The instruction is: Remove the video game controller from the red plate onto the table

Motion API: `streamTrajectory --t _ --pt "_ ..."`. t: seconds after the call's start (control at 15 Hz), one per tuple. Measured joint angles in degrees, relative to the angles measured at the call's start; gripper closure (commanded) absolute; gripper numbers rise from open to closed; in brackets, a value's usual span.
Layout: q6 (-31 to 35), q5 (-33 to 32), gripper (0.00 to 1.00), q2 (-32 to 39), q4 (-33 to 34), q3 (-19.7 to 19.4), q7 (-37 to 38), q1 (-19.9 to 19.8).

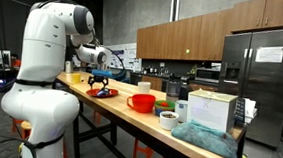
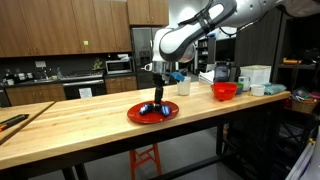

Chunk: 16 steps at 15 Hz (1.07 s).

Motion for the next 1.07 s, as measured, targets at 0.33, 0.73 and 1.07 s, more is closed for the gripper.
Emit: streamTrajectory --t 0.33,0.73,1.07 --pt "1.79 -4.06 0.00 0.01 -0.24 -0.46 0.41 -0.04" --pt "3.13 -11.15 0.00 -1.08 -0.13 -1.96 1.88 -0.20" --pt "3.08 -11.21 0.00 -1.27 -0.50 -1.87 2.15 -0.08"
